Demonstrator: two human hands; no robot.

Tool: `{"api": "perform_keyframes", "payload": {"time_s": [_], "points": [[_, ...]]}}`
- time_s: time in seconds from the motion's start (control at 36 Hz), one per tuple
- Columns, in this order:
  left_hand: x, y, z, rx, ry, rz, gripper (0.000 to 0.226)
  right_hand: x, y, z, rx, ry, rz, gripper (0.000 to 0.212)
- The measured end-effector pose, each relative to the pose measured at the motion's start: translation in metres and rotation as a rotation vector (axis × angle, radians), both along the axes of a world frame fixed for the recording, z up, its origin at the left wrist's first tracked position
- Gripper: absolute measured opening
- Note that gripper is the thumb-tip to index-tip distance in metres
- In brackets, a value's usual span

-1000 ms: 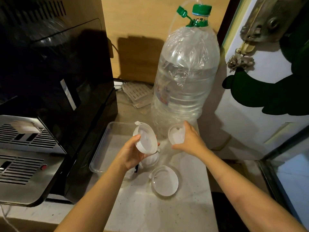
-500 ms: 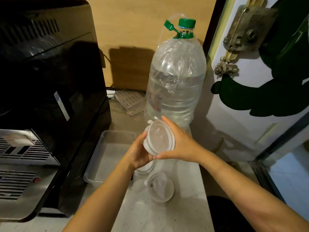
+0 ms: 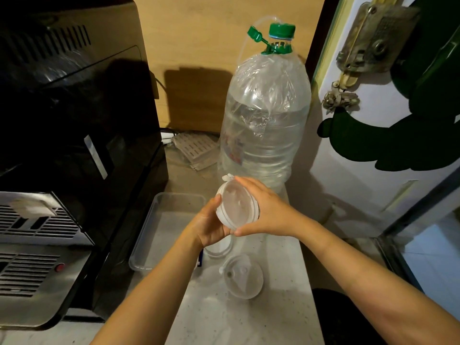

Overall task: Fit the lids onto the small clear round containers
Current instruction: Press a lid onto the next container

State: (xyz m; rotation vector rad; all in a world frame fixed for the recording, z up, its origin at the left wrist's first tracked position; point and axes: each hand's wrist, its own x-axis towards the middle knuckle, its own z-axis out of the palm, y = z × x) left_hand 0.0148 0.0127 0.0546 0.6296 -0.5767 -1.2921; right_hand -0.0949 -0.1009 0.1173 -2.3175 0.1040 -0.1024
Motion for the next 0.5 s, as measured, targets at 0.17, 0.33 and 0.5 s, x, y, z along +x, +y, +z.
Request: {"api": "perform_keyframes", "payload": {"time_s": [0.17, 0.33, 0.5], "points": [[0.005, 0.000, -0.001, 0.002, -0.022, -0.008, 0.064, 0.008, -0.001, -0.005, -0.073, 0.007, 0.014, 0.100], [0.010, 0.000, -0.006, 0.056, -0.053, 0.013, 0.071, 0.014, -0.001, -0.011, -0.088, 0.000, 0.033, 0.100], [0.012, 0.003, -0.010, 0.093, -0.057, 0.039, 0.077, 0.018, -0.001, -0.019, -0.094, 0.041, 0.058, 0.104]]}}
